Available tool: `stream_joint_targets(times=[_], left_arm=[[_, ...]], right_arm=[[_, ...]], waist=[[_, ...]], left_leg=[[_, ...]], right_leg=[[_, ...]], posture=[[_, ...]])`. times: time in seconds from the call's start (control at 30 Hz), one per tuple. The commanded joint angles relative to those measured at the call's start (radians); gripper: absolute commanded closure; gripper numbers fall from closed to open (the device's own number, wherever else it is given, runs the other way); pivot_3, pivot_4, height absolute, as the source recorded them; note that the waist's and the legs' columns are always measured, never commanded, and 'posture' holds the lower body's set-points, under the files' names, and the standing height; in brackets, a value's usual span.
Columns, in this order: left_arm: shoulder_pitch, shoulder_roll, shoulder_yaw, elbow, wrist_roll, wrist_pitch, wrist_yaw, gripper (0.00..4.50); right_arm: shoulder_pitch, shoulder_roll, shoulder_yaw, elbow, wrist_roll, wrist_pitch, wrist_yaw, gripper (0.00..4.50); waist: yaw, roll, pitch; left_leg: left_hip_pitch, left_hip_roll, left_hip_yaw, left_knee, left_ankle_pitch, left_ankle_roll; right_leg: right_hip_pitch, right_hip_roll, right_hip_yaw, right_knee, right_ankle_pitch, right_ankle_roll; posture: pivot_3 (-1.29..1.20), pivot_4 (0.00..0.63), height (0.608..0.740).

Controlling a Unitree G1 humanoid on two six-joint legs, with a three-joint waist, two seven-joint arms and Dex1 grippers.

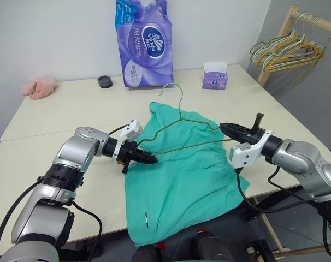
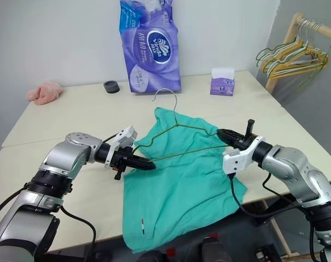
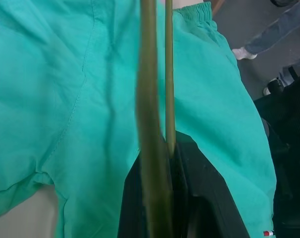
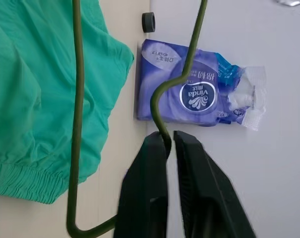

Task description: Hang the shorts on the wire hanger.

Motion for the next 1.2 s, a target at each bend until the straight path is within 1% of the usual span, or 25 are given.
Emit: stream_joint_targets(times=[0.03,0.1,0.13,0.23,0.3,0.4,0.47,0.53,0.7,0.8,0.87,0.93,1.03,1.07,1.13,1.2], left_arm=[[-0.006,-0.021,0.043,0.014,0.004,-0.047,0.044,4.50],[-0.015,-0.033,0.050,0.036,0.013,-0.063,0.074,4.50],[-0.020,-0.044,0.051,0.059,0.034,-0.101,0.106,4.50],[-0.041,-0.081,0.069,0.110,0.066,-0.179,0.189,4.50],[-0.028,-0.084,0.068,0.092,0.073,-0.238,0.178,4.50],[-0.001,-0.074,0.055,0.051,0.089,-0.325,0.149,4.50],[0.022,-0.050,0.023,0.017,0.130,-0.420,0.118,4.50],[0.034,-0.033,0.003,-0.008,0.158,-0.480,0.093,4.50],[0.017,-0.026,-0.013,-0.005,0.216,-0.573,0.092,4.50],[0.010,-0.039,-0.013,-0.020,0.228,-0.582,0.094,4.50],[0.011,-0.048,-0.015,-0.045,0.228,-0.580,0.090,4.50],[0.013,-0.052,-0.016,-0.061,0.230,-0.578,0.088,4.50],[0.010,-0.054,-0.019,-0.076,0.236,-0.579,0.089,4.50],[0.010,-0.053,-0.020,-0.079,0.239,-0.581,0.089,4.50],[0.012,-0.046,-0.021,-0.081,0.250,-0.596,0.088,4.50],[0.014,-0.044,-0.020,-0.082,0.254,-0.600,0.087,4.50]], right_arm=[[0.025,-0.025,-0.034,-0.032,0.014,-0.040,0.006,2.73],[0.039,-0.029,-0.034,-0.036,0.018,-0.046,0.016,2.02],[0.065,-0.026,-0.041,-0.050,0.032,-0.042,0.021,1.72],[0.163,-0.021,-0.075,-0.109,0.097,-0.004,0.050,1.72],[0.213,-0.001,-0.112,-0.175,0.222,0.097,0.102,1.72],[0.269,0.008,-0.159,-0.296,0.451,0.342,0.220,1.72],[0.302,-0.038,-0.212,-0.408,0.652,0.625,0.313,1.72],[0.288,-0.082,-0.263,-0.487,0.793,0.864,0.352,1.72],[0.212,-0.188,-0.327,-0.572,0.974,1.198,0.391,1.72],[0.147,-0.214,-0.323,-0.594,1.072,1.352,0.389,1.72],[0.099,-0.209,-0.288,-0.594,1.117,1.436,0.378,1.72],[0.066,-0.200,-0.251,-0.587,1.128,1.478,0.369,1.72],[0.021,-0.184,-0.167,-0.540,1.069,1.463,0.343,1.72],[0.007,-0.179,-0.141,-0.516,1.038,1.452,0.328,1.53],[-0.008,-0.188,-0.114,-0.502,1.025,1.459,0.336,1.14],[-0.021,-0.183,-0.099,-0.492,1.023,1.474,0.339,0.52]], waist=[[0.002,0.000,0.000],[0.001,0.000,0.000],[0.001,0.000,0.000],[0.005,0.000,0.000],[0.002,-0.001,0.000],[0.001,-0.001,0.000],[0.001,-0.001,0.000],[0.001,0.000,0.000],[0.003,0.000,0.000],[0.002,-0.001,0.000],[0.002,-0.001,0.000],[0.002,-0.001,0.000],[0.002,-0.001,0.000],[0.002,-0.001,0.000],[0.002,0.000,0.000],[0.002,0.000,0.000]], left_leg=[[0.000,0.000,0.000,0.000,0.000,0.000],[0.000,0.000,0.000,0.001,0.000,0.000],[0.000,0.000,0.000,0.001,0.000,0.000],[0.000,0.000,-0.001,0.001,0.000,0.000],[0.000,0.000,-0.001,0.001,0.000,0.000],[0.000,0.000,0.000,0.001,0.000,0.000],[0.000,0.000,-0.001,0.001,0.000,0.000],[0.001,0.000,-0.001,0.001,0.000,0.000],[0.000,0.000,-0.001,0.001,0.000,0.000],[0.000,0.000,-0.001,0.001,0.000,0.000],[0.000,0.000,-0.001,0.001,0.000,0.000],[-0.001,0.000,-0.001,0.001,0.000,0.000],[-0.002,0.000,-0.001,0.001,0.000,0.000],[-0.002,0.000,-0.001,0.001,0.000,0.000],[-0.002,0.000,-0.001,0.001,0.000,0.000],[-0.002,0.000,-0.001,0.001,0.000,0.000]], right_leg=[[0.000,0.000,0.000,0.000,0.000,0.000],[0.000,0.000,0.000,0.000,0.000,0.000],[0.000,0.000,0.000,0.000,0.000,0.000],[0.000,0.000,0.000,0.001,0.000,0.000],[0.000,0.000,0.000,0.001,0.000,0.000],[0.000,0.000,0.000,0.001,0.000,0.000],[0.001,0.000,0.000,0.002,0.000,0.000],[0.001,0.000,0.000,0.001,0.000,0.000],[0.001,-0.001,-0.002,0.000,0.000,0.000],[0.001,-0.001,-0.002,-0.001,0.000,0.001],[0.001,-0.001,-0.002,-0.001,-0.001,0.002],[0.001,-0.001,-0.002,-0.001,-0.001,0.002],[0.000,-0.002,-0.002,-0.001,-0.001,0.003],[0.000,-0.002,-0.002,-0.001,-0.002,0.003],[0.000,-0.002,-0.002,-0.001,-0.002,0.003],[0.000,-0.002,-0.002,-0.002,-0.001,0.003]], posture=[[-0.20,0.073,0.740],[-0.20,0.073,0.740],[-0.20,0.071,0.740],[-0.20,0.071,0.740],[-0.20,0.075,0.740],[-0.20,0.074,0.740],[-0.21,0.073,0.740],[-0.21,0.073,0.740],[-0.21,0.072,0.740],[-0.22,0.072,0.740],[-0.22,0.072,0.740],[-0.22,0.072,0.740],[-0.21,0.073,0.740],[-0.21,0.073,0.740],[-0.21,0.073,0.740],[-0.20,0.073,0.740]])
